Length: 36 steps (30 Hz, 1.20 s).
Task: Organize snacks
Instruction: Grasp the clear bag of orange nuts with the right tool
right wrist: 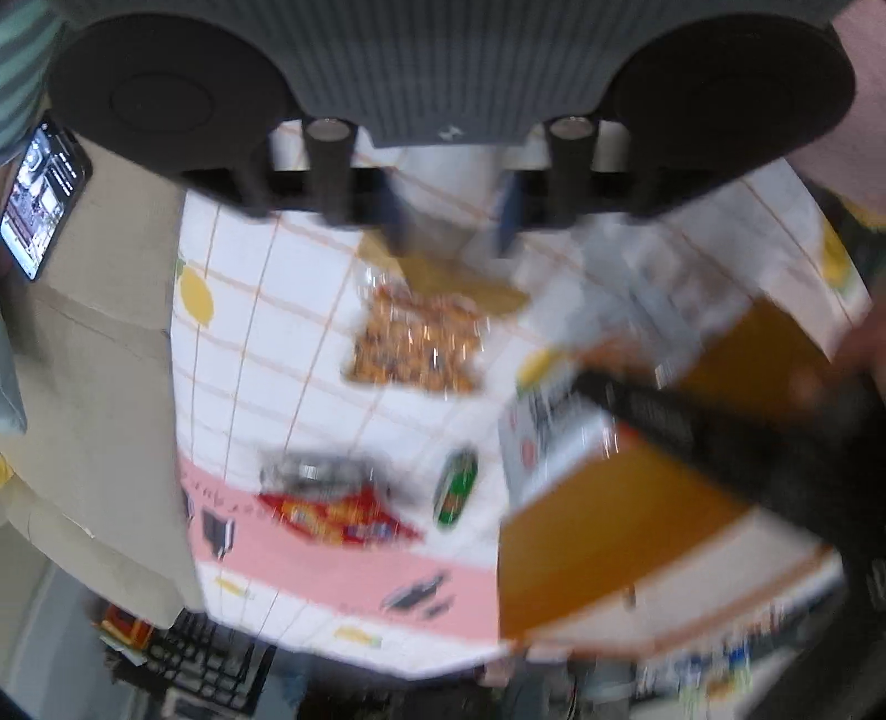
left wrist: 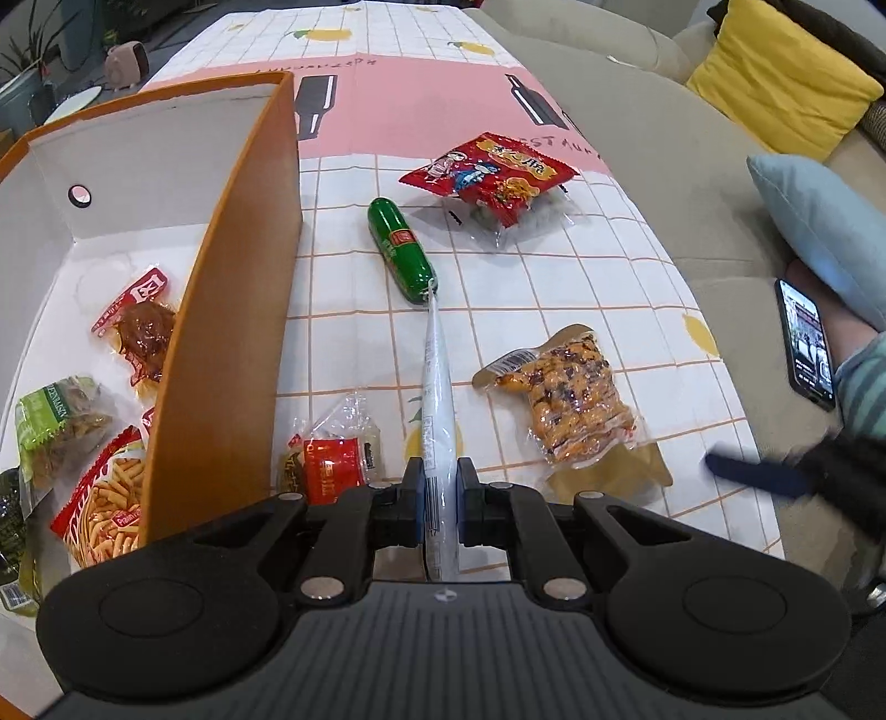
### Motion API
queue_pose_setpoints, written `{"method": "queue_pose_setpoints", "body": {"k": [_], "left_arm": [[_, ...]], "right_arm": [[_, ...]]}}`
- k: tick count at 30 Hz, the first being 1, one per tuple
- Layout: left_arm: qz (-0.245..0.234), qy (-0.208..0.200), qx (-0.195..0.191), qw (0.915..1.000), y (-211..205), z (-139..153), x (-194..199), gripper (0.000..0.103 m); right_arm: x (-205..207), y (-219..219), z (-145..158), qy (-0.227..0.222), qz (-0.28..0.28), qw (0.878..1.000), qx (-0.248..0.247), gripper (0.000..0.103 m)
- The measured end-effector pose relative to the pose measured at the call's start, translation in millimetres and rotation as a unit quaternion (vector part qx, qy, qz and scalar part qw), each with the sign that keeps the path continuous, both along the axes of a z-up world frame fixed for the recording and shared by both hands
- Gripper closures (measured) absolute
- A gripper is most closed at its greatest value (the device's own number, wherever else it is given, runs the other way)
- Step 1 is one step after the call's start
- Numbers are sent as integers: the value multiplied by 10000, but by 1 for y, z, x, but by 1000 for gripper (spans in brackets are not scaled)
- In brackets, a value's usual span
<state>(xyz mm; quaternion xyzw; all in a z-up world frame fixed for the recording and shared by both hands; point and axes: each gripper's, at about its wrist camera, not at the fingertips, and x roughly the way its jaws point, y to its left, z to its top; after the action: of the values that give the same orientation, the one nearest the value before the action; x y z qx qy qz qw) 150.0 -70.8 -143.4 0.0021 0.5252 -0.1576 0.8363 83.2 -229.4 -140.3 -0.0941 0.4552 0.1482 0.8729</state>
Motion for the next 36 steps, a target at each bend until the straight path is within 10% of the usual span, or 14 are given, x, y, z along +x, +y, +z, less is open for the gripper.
{"method": "queue_pose_setpoints", "body": {"k": [16,36], "left_arm": [[-64,161,115,9998,-3,-11,4,89],[-109,55,474,9988,-9,-20,4,81]], "right_arm": [[74,-6,-47,166,-1229,9892,777,28],[74,5,-53,9,-1075,9941,140,31]]}}
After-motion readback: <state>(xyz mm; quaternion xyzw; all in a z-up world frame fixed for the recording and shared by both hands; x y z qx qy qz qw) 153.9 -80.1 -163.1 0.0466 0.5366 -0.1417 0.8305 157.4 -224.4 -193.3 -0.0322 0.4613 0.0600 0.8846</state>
